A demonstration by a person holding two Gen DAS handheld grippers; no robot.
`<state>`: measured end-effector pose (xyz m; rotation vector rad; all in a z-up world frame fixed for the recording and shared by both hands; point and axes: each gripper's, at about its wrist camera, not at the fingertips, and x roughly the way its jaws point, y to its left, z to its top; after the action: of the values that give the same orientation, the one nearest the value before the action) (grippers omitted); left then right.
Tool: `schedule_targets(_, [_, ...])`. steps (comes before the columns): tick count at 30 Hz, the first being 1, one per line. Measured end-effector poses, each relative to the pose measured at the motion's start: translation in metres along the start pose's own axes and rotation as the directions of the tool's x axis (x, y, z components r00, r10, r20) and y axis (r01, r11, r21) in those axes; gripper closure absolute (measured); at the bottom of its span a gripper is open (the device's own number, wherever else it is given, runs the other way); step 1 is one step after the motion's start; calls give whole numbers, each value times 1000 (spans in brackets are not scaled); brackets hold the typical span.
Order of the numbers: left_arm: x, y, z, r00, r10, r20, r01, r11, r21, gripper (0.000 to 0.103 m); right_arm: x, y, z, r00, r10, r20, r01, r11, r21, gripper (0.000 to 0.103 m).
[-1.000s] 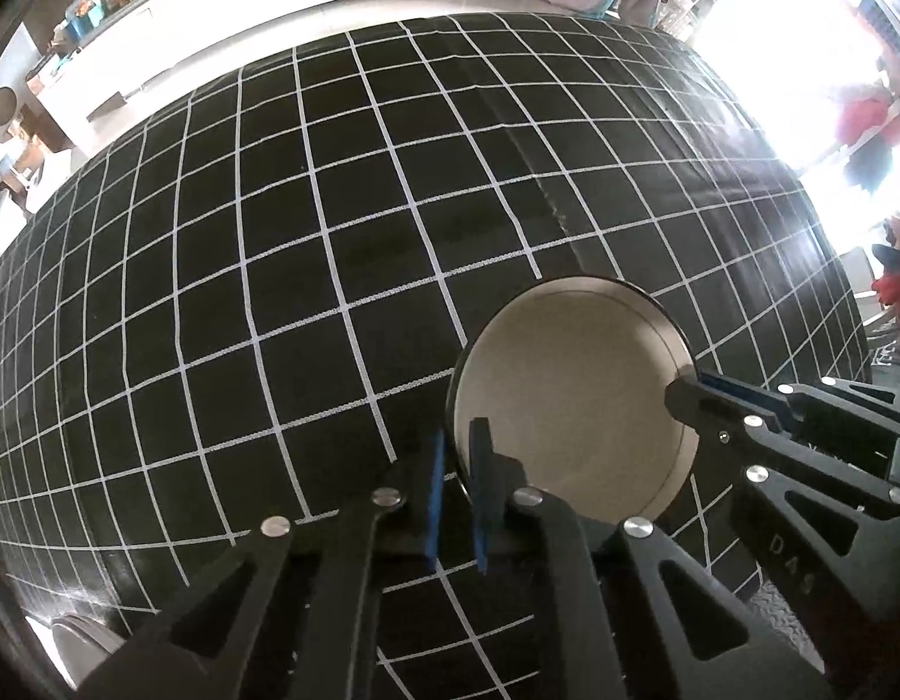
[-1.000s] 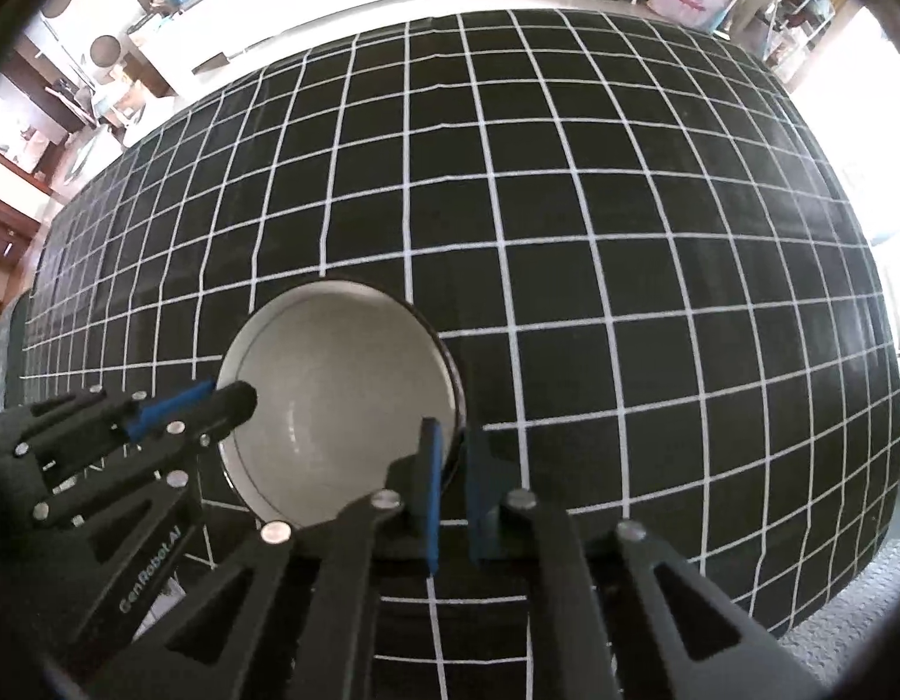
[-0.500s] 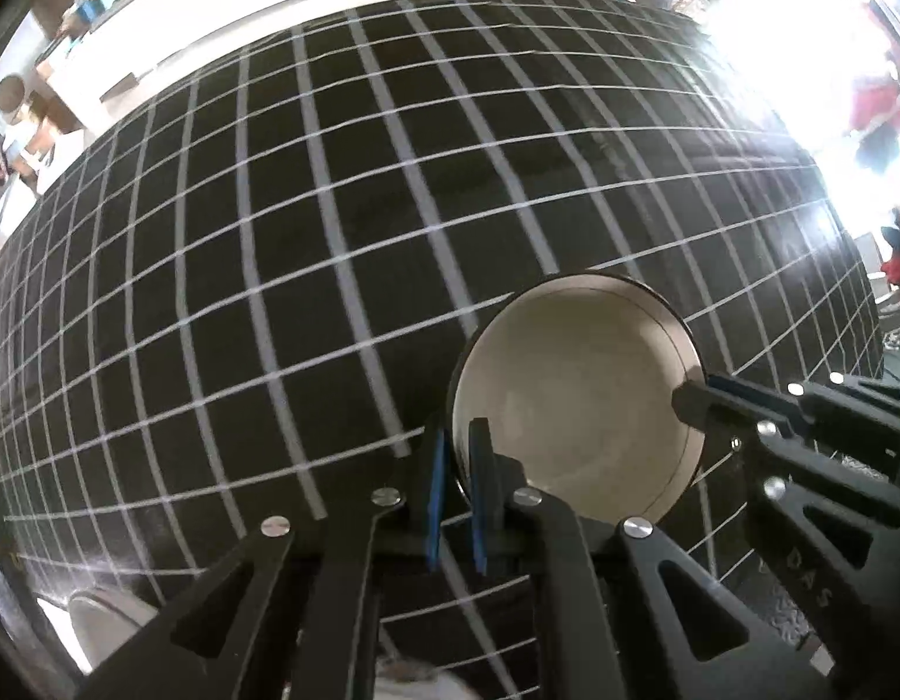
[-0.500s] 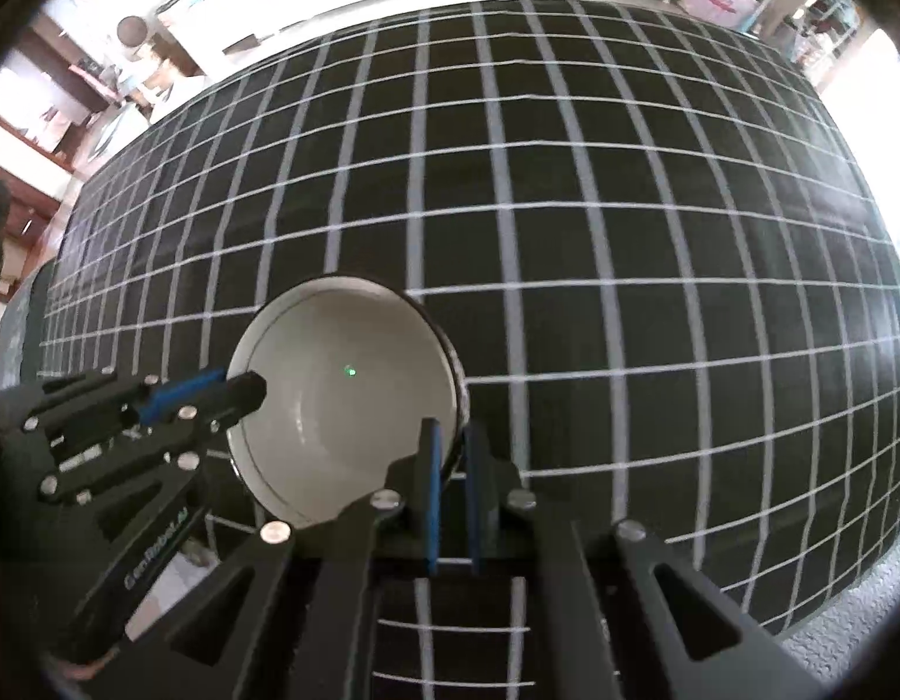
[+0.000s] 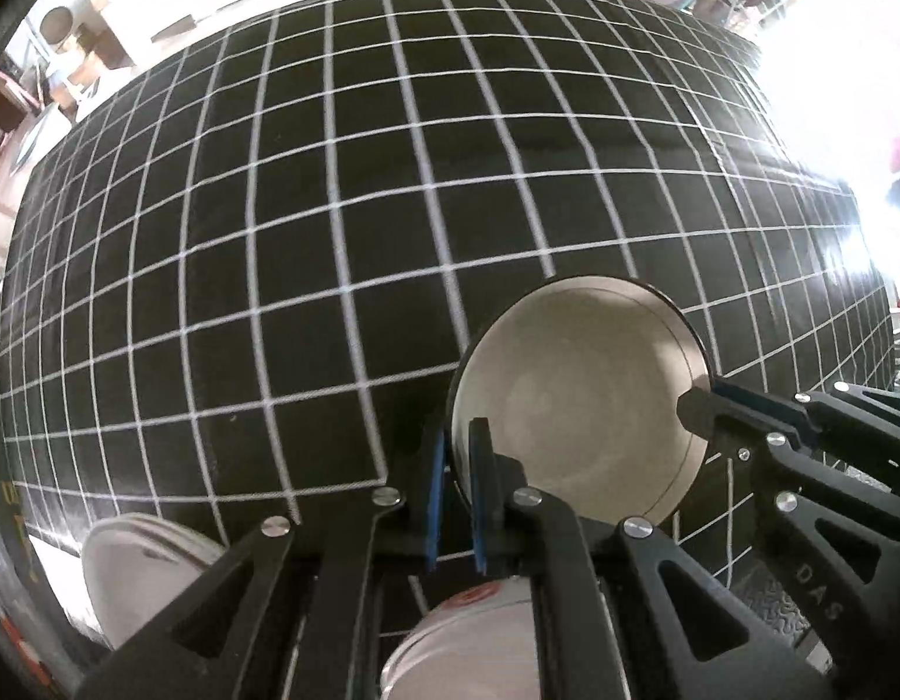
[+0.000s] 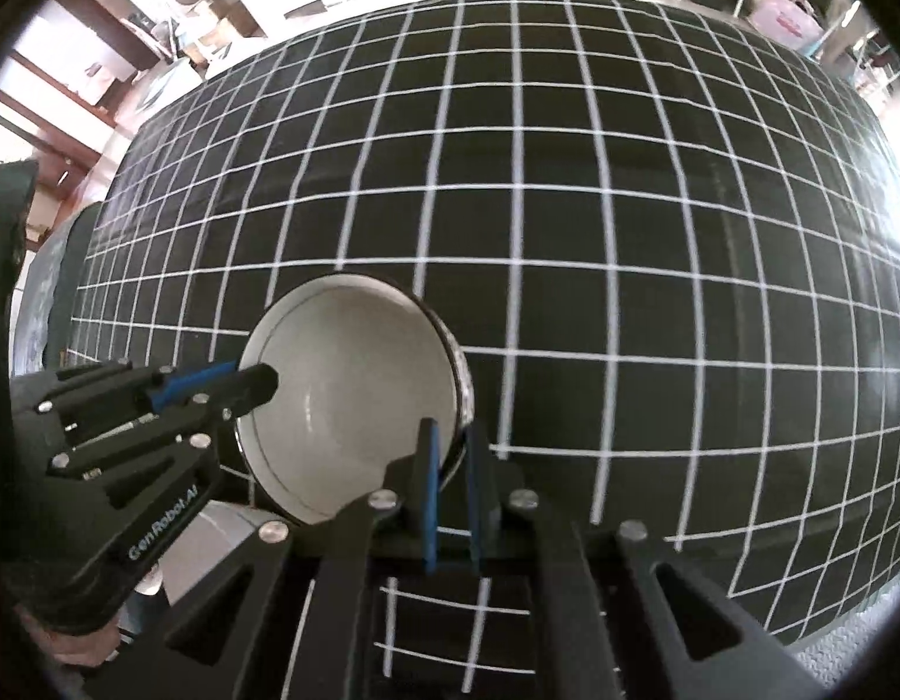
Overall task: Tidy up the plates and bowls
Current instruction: 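Lift the floral-print bowl and carry it toward the plate stack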
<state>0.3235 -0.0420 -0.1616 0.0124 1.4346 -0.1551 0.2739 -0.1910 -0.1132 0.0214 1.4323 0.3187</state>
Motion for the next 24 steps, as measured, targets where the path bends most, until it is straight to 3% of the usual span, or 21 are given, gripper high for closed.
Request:
schedule_targets(9, [2, 51, -18, 999, -45, -7, 45, 998, -53, 96, 17, 29, 11, 1000, 5, -26, -5, 1000, -29, 92])
schedule_targets(24, [-1, 32, -21, 998, -60, 6, 60, 996, -64, 96, 17, 31, 7, 999, -45, -10, 45, 999, 21, 92])
